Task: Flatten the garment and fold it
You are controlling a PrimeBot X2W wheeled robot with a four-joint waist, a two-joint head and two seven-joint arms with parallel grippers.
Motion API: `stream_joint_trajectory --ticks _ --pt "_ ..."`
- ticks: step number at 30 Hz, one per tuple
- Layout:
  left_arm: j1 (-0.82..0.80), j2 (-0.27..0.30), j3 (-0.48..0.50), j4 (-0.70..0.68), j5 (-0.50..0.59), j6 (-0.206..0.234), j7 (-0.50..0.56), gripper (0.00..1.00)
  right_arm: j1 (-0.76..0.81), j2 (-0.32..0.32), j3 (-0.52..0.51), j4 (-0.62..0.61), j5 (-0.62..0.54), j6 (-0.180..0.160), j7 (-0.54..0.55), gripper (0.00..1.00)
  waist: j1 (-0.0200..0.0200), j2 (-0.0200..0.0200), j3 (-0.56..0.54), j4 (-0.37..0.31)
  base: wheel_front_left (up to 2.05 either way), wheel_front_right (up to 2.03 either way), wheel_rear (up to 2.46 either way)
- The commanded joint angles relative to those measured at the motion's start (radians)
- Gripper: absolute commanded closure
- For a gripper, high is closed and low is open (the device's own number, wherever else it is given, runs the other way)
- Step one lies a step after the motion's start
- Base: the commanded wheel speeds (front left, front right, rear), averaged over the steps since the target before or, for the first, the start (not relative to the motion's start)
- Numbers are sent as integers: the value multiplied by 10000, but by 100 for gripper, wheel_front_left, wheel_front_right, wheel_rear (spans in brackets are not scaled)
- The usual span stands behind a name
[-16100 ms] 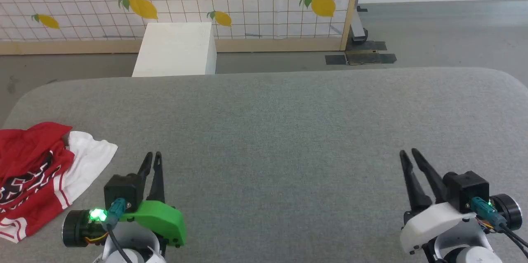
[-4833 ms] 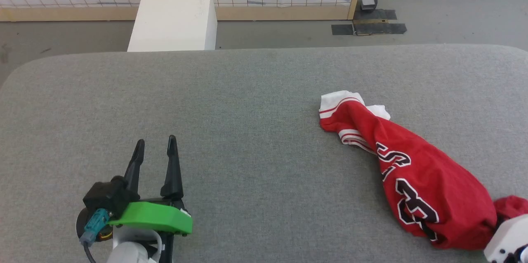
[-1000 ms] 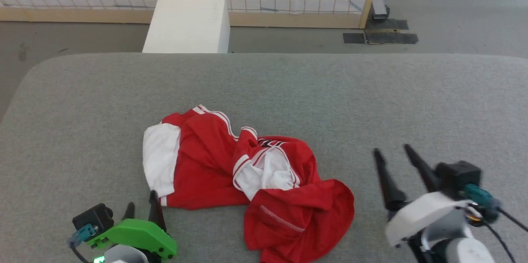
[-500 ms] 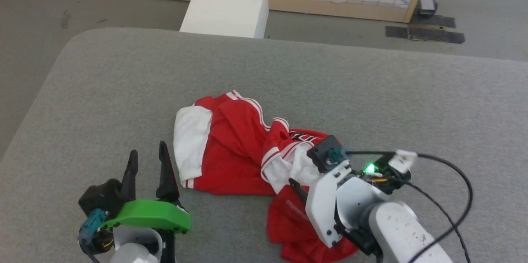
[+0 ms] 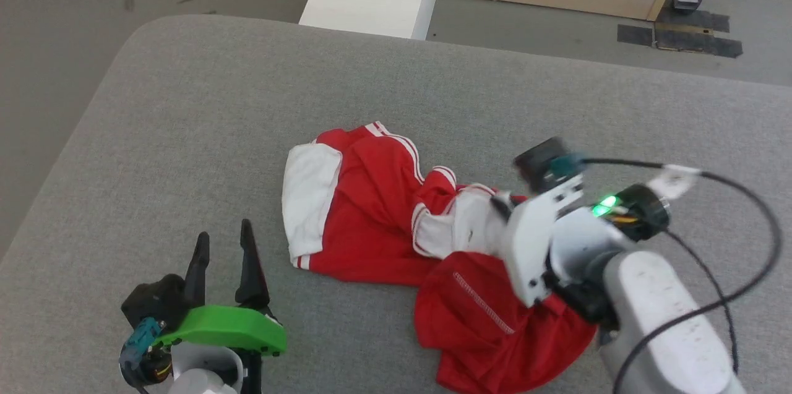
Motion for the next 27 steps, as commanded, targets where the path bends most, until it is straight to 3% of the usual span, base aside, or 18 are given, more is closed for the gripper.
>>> stream_joint_trajectory --ticks 1,9,16,17,18,22,27 --pt "-29 -59 32 37 63 -78 -37 0 25 13 -402 -240 147 -15 -386 100 0 0 -154 -171 0 0 0" --pt "-42 -64 -59 126 40 -131 -37 0 957 51 -3877 -1326 70 -15 -1338 100 0 0 -411 -654 0 0 0" --pt "-62 -65 -191 213 52 -202 -37 0 1766 53 -7101 -717 -828 -15 -1070 100 0 0 -402 -908 0 0 0" --pt "-76 -65 -208 229 55 -212 -37 0 1859 53 -7411 -526 -890 -15 -1048 62 0 0 -393 -936 0 0 0" --pt "-86 -65 -225 241 53 -220 -37 0 1929 53 -7612 -377 -903 -15 -1030 2 0 0 -390 -956 0 0 0" --pt "-110 -65 -296 273 67 -242 -37 0 2122 53 -8297 -8 -639 -15 -1434 0 0 0 -398 -1068 0 0 0" --pt "-154 -65 -493 304 154 -343 -37 0 2412 54 -8589 112 -262 -15 -3173 0 0 0 -504 -1288 0 0 0"
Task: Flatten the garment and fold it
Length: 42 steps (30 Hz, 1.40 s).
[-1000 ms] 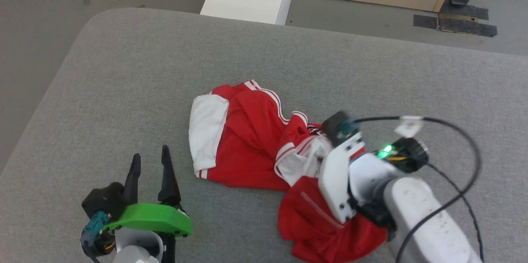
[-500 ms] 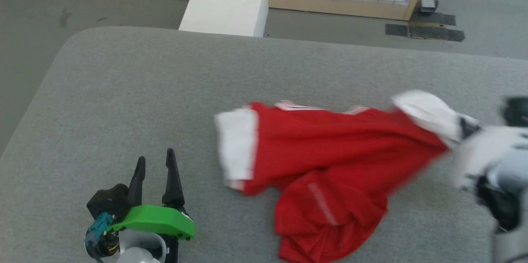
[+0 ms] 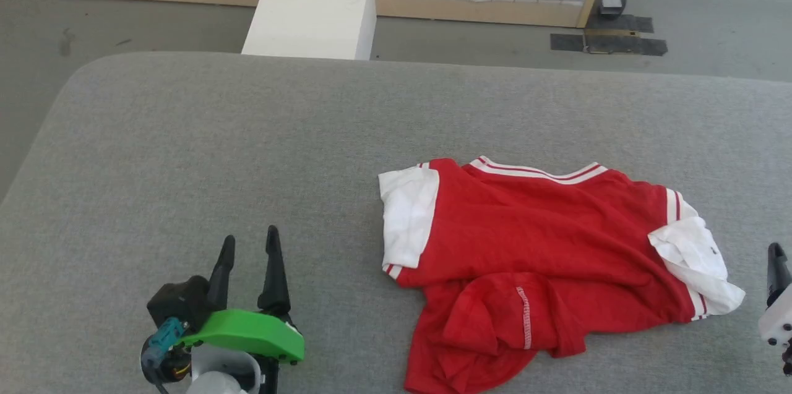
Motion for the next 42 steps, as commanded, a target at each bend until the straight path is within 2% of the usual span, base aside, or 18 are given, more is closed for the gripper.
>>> stream_joint_trajectory --ticks 1,6,9,12,16,19,23,25,28,29,30,32,37,42 --pt "-165 -41 -71 18 113 -75 -37 0 216 2 106 14 187 -15 -529 0 0 0 -89 -140 0 0 0" --pt "-423 -41 -706 49 388 -320 -37 0 857 2 1459 -279 421 -15 -2407 0 0 0 -229 -596 0 0 0" --pt "-741 -41 -1352 207 758 -522 78 0 1185 2 2335 -501 475 -15 -3014 0 0 0 -287 -910 0 0 0" --pt "-1113 -27 -2065 462 1087 -801 650 0 1380 2 2973 -635 648 -15 -3314 0 0 0 -322 -1246 0 0 0" --pt "-1462 -6 -2750 969 1235 -996 2073 0 1498 3 3469 -685 845 -15 -3388 0 0 0 -328 -1590 0 0 0" --pt "-1658 21 -2813 1368 1172 -828 3167 0 1549 3 3759 -685 994 -15 -3363 0 0 0 -312 -1817 0 0 0" --pt "-1772 50 -2614 1750 1050 -304 4271 0 1580 3 3933 -683 1084 -15 -3357 0 0 0 -256 -2022 0 0 0" --pt "-1802 90 -2368 1844 993 126 4598 0 1583 3 3975 -690 1118 -15 -3349 0 0 0 -212 -2097 0 0 0" --pt "-1820 161 -2161 1870 978 459 4657 0 1567 3 3965 -703 1120 -15 -3329 0 0 0 -149 -2115 0 0 0" --pt "-1818 181 -2127 1881 971 515 4671 14 1564 3 3961 -711 1122 -15 -3325 0 0 0 -126 -2105 0 0 0" --pt "-1813 202 -2114 1888 963 544 4694 53 1553 3 3963 -717 1131 -15 -3316 0 0 0 -99 -2083 0 0 0" --pt "-1816 220 -2083 1865 900 535 4674 100 1525 3 3981 -723 1163 -15 -3305 0 0 0 -58 -2018 0 0 0" --pt "-1850 210 -1780 1602 643 581 4030 100 1472 3 4038 -726 1196 -15 -3266 0 0 0 -45 -1762 0 0 0" --pt "-1614 148 -1007 1274 -122 764 3253 100 1461 3 4013 -729 1228 -15 -3212 0 0 0 -134 -1411 0 0 0"
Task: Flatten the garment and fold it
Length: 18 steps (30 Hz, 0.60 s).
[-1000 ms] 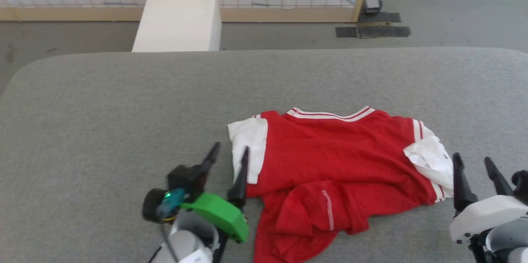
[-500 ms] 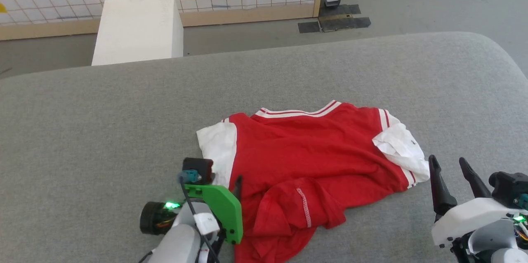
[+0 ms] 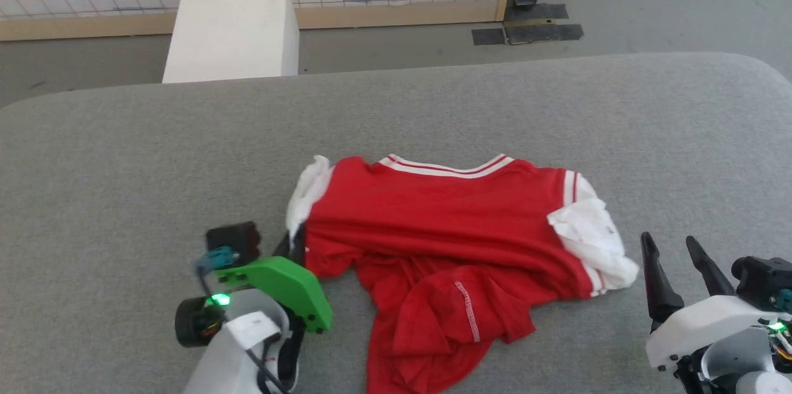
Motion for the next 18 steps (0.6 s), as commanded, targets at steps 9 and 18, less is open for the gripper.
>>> stream_joint_trajectory --ticks 9,18 --pt "1538 -38 1537 -211 -1755 501 -634 80 50 -5 11 -79 113 -15 191 0 0 0 -209 796 0 0 0" --pt "2219 132 1680 -585 -1670 408 -1437 0 38 -5 280 -406 -220 -15 317 0 0 0 -178 1401 0 0 0"
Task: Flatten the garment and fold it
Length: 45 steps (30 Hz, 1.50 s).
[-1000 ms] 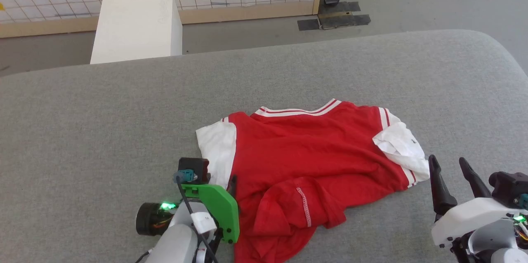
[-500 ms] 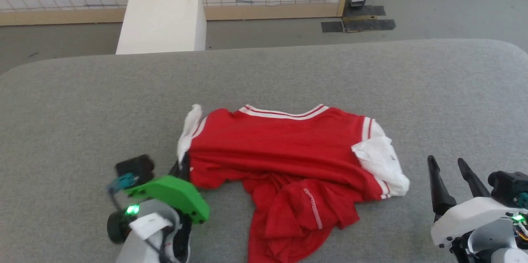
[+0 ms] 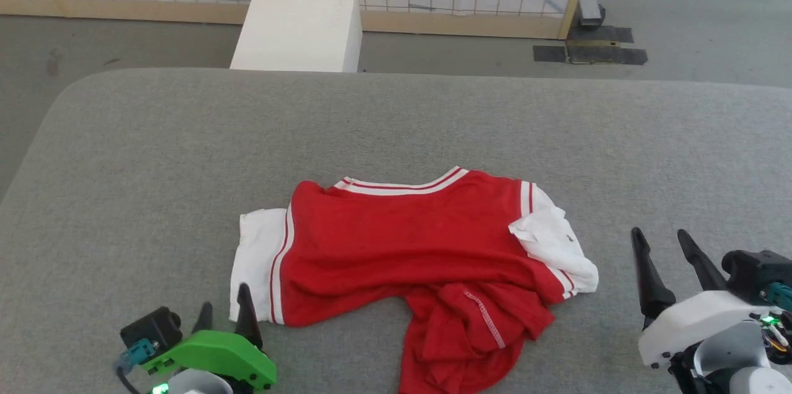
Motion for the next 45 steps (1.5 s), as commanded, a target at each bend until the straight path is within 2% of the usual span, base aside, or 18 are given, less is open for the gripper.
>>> stream_joint_trajectory --ticks 1,5,8,11,17,18,20,26,32,33,34,35,38,39,40,45 --pt "61 149 -11 -185 215 -140 -439 0 10 -5 140 -114 -144 -15 47 0 0 0 57 204 0 0 0" --pt "-94 260 -37 -551 744 -336 -1637 0 -215 -5 819 -199 -694 -15 281 0 0 0 220 408 0 0 0" --pt "-230 248 -23 -754 1134 -468 -1948 0 -530 -5 1456 7 -1373 -15 772 0 0 0 366 510 0 0 0" --pt "-333 162 33 -882 1422 -607 -2025 0 -889 -5 1778 540 -1869 -15 1795 0 0 0 505 610 0 0 0" --pt "-369 -50 206 -1155 1841 -811 -2036 0 -1402 -5 1637 1443 -2510 -15 3779 0 0 0 664 769 0 0 0" --pt "-362 -71 206 -1141 1873 -844 -2036 0 -1457 -5 1586 1512 -2560 -15 3935 40 0 0 672 786 0 0 0" --pt "-353 -108 198 -1090 1933 -895 -2037 0 -1578 -5 1302 1498 -2488 -15 3912 100 0 0 672 818 0 0 0" --pt "-279 -160 211 -837 1995 -1016 -2038 0 -1613 -5 -285 1390 -1495 -15 3273 100 0 0 483 730 0 0 0" --pt "-362 -173 91 -493 2052 -1184 -2038 0 -1528 -5 -2094 2130 -314 -15 2720 100 0 0 318 550 0 0 0" --pt "-415 -173 29 -345 2072 -1232 -2039 0 -1518 -5 -2343 2354 -173 -15 2701 96 0 0 300 517 0 0 0" --pt "-508 -163 -28 -182 2060 -1298 -2003 0 -1490 -5 -2479 2561 -146 -15 2723 52 0 0 292 487 0 0 0" --pt "-613 -123 -67 -59 2052 -1350 -1919 0 -1472 -5 -2571 2712 -121 -15 2775 0 0 0 288 458 0 0 0" --pt "-1157 151 -164 310 2047 -1501 -1361 0 -1475 -5 -2661 2905 -76 -15 2696 0 0 0 310 331 0 0 0" --pt "-2034 482 -174 791 1913 -1563 -307 0 -1475 -5 -2523 2841 29 -15 2382 0 0 0 430 90 0 0 0" --pt "-2231 538 -183 932 1870 -1563 -13 0 -1467 -5 -2485 2805 74 -15 2320 0 0 0 470 37 0 0 0" --pt "-3220 797 -35 1874 1592 -1222 1614 0 -1438 -5 -2094 2567 300 -15 2049 0 0 0 721 -383 0 0 0"
